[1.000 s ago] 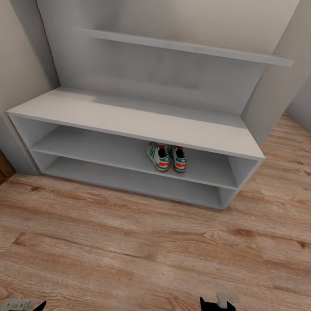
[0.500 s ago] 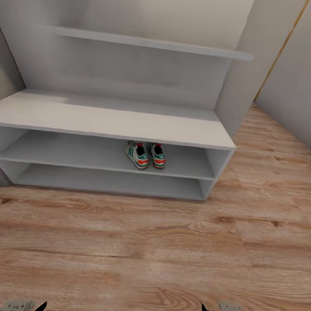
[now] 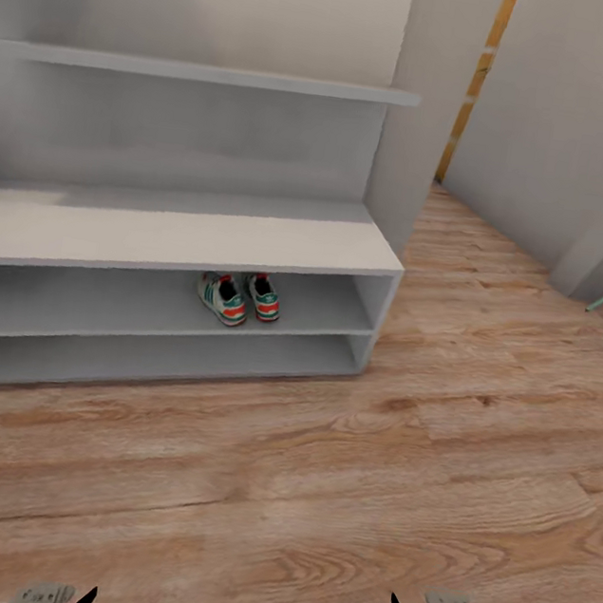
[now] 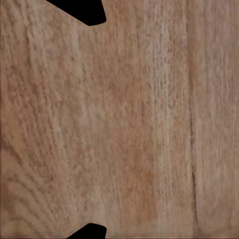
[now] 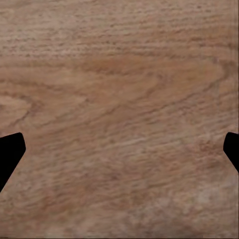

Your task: Pick up the two gym shoes and the two sandals from the corridor floor and place them onto the hallstand (shoe rack) in the corridor, making sure they are on the rack and not on the floor. Arrange them so the two gym shoes are next to each other and the two sandals are next to each other.

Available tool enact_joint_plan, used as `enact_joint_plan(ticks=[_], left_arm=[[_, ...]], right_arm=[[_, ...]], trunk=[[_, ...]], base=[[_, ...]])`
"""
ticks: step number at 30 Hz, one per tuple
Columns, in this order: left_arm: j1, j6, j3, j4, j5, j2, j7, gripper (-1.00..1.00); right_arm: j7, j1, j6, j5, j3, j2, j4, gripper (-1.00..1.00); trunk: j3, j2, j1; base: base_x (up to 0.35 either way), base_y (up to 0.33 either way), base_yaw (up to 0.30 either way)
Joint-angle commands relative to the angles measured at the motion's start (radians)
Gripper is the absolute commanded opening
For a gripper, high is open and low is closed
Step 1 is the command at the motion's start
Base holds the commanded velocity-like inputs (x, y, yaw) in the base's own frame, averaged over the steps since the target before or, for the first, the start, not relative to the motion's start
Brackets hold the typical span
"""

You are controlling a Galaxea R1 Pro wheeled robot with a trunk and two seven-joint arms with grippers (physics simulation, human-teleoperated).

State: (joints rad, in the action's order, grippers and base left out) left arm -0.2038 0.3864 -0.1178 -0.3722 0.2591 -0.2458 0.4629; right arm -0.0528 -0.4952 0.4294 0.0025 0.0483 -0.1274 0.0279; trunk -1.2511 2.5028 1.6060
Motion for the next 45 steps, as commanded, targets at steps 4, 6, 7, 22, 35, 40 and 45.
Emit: enact_joint_plan(ticks=[4,6,7,22,35,40,45], left_arm=[[0.000,-0.002,-0.003,0.001,0.006,0.001,0.010,1.00],[0.000,-0.003,-0.003,0.001,0.004,0.001,0.010,1.00],[0.000,-0.003,-0.003,0.001,0.002,0.002,0.010,1.00],[0.000,-0.001,-0.007,0.001,-0.016,0.001,0.001,1.00],[0.000,0.025,-0.006,0.003,-0.018,0.002,-0.093,1.00],[0.000,0.060,-0.005,0.019,-0.017,0.002,-0.099,1.00],[0.000,0.063,-0.005,0.022,-0.017,0.002,-0.099,1.00]], right_arm=[[-0.006,0.000,0.005,-0.001,0.005,-0.001,-0.001,1.00],[-0.006,0.000,0.005,-0.001,0.005,-0.001,-0.001,1.00],[-0.007,0.000,0.006,-0.001,0.005,-0.001,-0.001,1.00],[-0.006,0.001,0.006,-0.002,0.007,-0.001,0.000,1.00],[-0.006,0.001,0.006,-0.003,0.007,-0.001,0.000,1.00],[-0.006,0.001,0.006,-0.003,0.007,0.000,0.000,1.00],[-0.006,0.001,0.006,-0.003,0.007,0.000,0.000,1.00]], trunk=[[0.015,-0.001,-0.002],[0.023,-0.001,-0.003],[0.026,-0.001,-0.003],[0.078,-0.066,-0.041],[0.119,-0.157,-0.090],[0.134,-0.192,-0.110],[0.134,-0.192,-0.110]], base=[[0.000,0.000,-0.297],[0.000,0.000,-0.297],[0.000,0.000,-0.297],[0.000,0.000,-0.298],[0.000,0.000,-0.298],[0.000,0.000,-0.298],[0.000,0.000,-0.298]])
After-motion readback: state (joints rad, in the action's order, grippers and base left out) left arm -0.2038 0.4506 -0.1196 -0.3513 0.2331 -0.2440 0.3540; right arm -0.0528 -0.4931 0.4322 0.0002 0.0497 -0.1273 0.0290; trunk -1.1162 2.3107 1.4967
